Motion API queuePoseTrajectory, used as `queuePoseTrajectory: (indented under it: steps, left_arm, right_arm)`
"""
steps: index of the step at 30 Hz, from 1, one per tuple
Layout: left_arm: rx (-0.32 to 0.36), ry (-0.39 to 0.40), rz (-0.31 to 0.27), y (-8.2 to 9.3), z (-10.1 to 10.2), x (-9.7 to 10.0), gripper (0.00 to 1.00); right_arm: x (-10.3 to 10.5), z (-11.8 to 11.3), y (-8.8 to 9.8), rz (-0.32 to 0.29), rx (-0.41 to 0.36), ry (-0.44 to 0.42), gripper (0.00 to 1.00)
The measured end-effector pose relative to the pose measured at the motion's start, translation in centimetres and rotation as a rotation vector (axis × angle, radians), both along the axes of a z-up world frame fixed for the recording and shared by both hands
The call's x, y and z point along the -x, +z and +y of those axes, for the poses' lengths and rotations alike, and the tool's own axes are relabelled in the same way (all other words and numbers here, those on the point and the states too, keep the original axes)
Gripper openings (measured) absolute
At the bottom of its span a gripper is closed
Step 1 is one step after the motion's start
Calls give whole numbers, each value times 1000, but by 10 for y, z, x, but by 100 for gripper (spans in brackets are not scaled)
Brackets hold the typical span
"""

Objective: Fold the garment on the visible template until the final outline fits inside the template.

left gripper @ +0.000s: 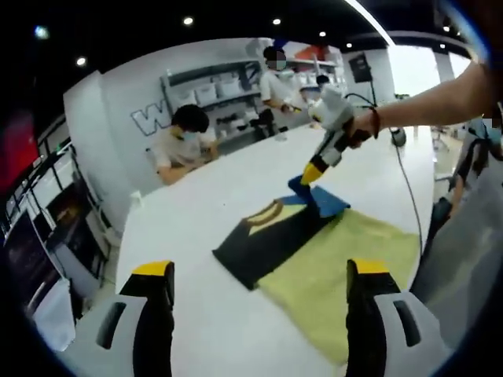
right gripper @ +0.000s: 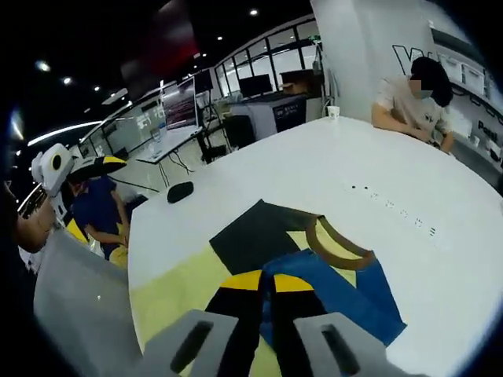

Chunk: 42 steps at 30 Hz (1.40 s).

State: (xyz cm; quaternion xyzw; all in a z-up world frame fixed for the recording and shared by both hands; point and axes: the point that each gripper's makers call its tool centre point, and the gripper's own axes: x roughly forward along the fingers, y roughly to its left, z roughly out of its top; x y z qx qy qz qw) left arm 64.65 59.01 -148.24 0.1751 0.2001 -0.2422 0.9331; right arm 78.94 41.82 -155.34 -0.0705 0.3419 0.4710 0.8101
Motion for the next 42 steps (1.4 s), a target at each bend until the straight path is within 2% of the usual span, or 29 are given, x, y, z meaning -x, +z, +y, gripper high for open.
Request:
queuePoseTrajectory:
  steps: [4, 7, 11, 15, 16, 19, 22, 23, 24, 25, 26, 28, 30, 31, 35, 38, 42]
  left_arm:
    - [-3, 4, 9, -3, 3, 3, 90]
    - [2, 2, 13, -4, 3, 4, 92]
    - [-14, -10, 22, -9, 3, 8, 92]
    - [-18, -10, 25, -9, 3, 9, 92]
    - [-25, -6, 25, -11, 5, 10, 92]
    - [-30, -2, 22, -12, 6, 10, 91]
    - [-33, -8, 28, -13, 6, 11, 90]
    - [-35, -10, 31, -14, 6, 11, 90]
    - [-38, -10, 37, -16, 7, 11, 90]
    - [-45, -9, 40, -17, 9, 12, 90]
    - [-48, -8, 39, -17, 10, 12, 90]
    - [-49, -5, 40, -16, 12, 12, 90]
    - [-47, -6, 37, -15, 13, 11, 90]
    - [-46, -6, 35, -14, 13, 11, 90]
    - [-42, -1, 27, -12, 14, 10, 90]
    - [-39, 2, 27, -12, 16, 11, 89]
    - [-44, -2, 34, -14, 14, 13, 90]
  right_arm:
    - [-4, 19, -7, 3, 8, 15, 0]
    - [-3, 29, -13, 12, 9, 20, 0]
    - [-9, 38, -30, 24, 35, 20, 0]
    - [-8, 44, -38, 34, 45, 28, 0]
    - [-10, 47, -56, 49, 76, 33, 0]
    - [-11, 53, -70, 60, 82, 21, 0]
    - [-13, 61, -76, 56, 69, 7, 0]
    - [-13, 63, -78, 49, 73, 7, 1]
    - [-11, 67, -76, -13, 86, 66, 6]
    - [-9, 71, -74, -26, 69, 79, 12]
    - [-4, 73, -73, -2, 52, 69, 24]
    - [1, 72, -70, -1, 28, 76, 37]
    - [-1, 67, -71, -5, 29, 69, 33]
    - [1, 61, -75, 14, 34, 54, 30]
    - [5, 51, -88, 69, 18, -26, 32]
    - [6, 51, -100, 90, 30, -45, 34]
    - [9, 54, -107, 128, 56, -74, 30]
